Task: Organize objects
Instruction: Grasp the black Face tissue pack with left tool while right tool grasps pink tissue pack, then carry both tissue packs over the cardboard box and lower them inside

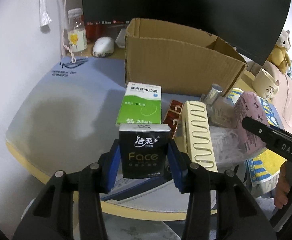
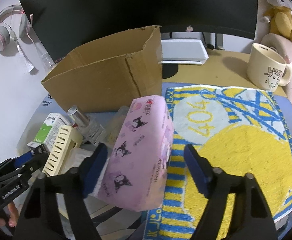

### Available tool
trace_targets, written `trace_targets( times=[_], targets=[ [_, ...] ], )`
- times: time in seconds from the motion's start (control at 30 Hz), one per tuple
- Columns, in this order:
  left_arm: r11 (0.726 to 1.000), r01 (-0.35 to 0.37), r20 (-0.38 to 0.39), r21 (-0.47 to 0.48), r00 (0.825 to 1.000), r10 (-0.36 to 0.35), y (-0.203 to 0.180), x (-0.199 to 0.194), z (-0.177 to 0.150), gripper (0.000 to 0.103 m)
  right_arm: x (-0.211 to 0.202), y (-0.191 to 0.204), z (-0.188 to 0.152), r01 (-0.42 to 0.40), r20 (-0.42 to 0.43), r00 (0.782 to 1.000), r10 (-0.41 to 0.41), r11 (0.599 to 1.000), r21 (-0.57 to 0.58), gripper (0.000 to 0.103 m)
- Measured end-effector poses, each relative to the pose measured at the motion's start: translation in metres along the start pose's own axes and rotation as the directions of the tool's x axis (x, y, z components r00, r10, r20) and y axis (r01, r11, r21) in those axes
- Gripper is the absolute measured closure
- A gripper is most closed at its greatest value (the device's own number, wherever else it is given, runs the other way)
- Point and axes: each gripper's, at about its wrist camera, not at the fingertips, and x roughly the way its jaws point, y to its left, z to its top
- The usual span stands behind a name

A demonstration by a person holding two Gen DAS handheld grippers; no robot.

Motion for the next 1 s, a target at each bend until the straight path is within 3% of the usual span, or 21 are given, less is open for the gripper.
trace_targets(
  times=[0.13,0.33,1.0],
  targets=[
    [1.000,-0.017,0.037,0.016,0.999,0.017,-0.003,-0.009,0.001,0.060,0.000,0.001,-0.002,-0.008,0.002,1.000,0.008,1.000,0.011,0.047],
    [0.999,-0.051,0.100,-0.001,0.994,0.051,0.002,-0.027,0.004,0.060,-0.009,-0.004,0.000,0.018,0.037,0.999,-0.018,1.000,0.020,0.059],
    [0.988,-0.149,0.273,-0.033,0.950,0.152,0.009,-0.061,0.055,0.060,-0.054,0.002,0.029,-0.023,0.197,0.980,0.024,1.000,-0.008,0.061]
  ],
)
